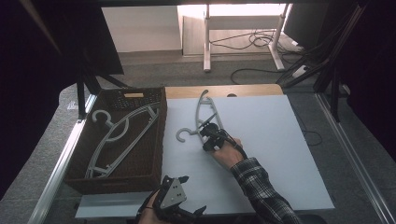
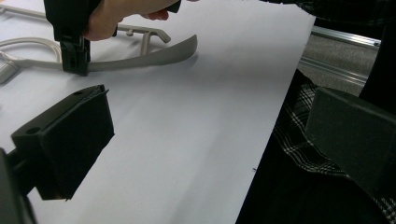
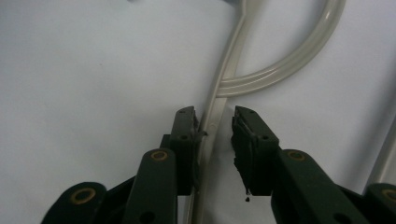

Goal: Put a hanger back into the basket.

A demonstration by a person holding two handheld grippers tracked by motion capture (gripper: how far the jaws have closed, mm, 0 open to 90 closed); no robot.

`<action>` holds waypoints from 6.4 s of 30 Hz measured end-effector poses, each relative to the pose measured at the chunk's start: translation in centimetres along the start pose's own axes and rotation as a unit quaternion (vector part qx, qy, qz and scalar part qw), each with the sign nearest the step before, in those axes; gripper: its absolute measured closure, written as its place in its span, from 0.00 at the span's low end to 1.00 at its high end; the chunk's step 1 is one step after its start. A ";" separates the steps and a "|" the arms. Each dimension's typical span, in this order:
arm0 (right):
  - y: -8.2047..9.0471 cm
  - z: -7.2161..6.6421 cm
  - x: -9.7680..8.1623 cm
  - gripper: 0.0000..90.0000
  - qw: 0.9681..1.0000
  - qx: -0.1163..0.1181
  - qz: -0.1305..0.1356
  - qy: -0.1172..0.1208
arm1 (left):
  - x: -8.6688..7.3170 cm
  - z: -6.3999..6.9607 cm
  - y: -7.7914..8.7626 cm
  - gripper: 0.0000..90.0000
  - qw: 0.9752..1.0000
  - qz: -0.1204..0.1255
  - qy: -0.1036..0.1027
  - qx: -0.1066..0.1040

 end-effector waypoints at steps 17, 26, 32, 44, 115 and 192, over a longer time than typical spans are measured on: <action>2.3 2.3 -1.0 0.92 0.989 0.082 0.055 -0.112 | 0.4 -0.8 0.4 0.02 0.999 0.011 0.042 0.004; 6.7 2.7 -2.9 0.92 0.974 0.126 0.138 -0.128 | 1.1 -2.2 1.1 0.03 0.993 0.024 0.112 0.022; 9.6 2.5 -4.5 0.92 0.963 0.142 0.184 -0.134 | 2.1 -3.1 1.4 0.02 0.988 0.049 0.146 0.012; 13.4 -0.5 -7.3 0.91 0.943 0.149 0.261 -0.143 | 4.2 -5.8 1.2 0.15 0.976 0.063 0.198 0.066; 17.4 -1.2 -9.8 0.51 0.901 0.200 0.367 -0.114 | 13.0 -15.4 -0.4 0.92 0.934 0.042 0.342 -0.093; 14.6 3.6 -11.5 0.50 0.942 0.130 0.278 -0.138 | 0.6 -30.9 16.3 0.57 0.933 -0.102 0.315 0.139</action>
Point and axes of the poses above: each handheld gripper's, and its own axes: y roughly backward along the jaws, x roughly out of its top, z roughly to its right, the point moved 1 cm from there along -y, roughly forward along the jaws, and after that the axes turned 10 degrees about z, right-handed, at the moved point
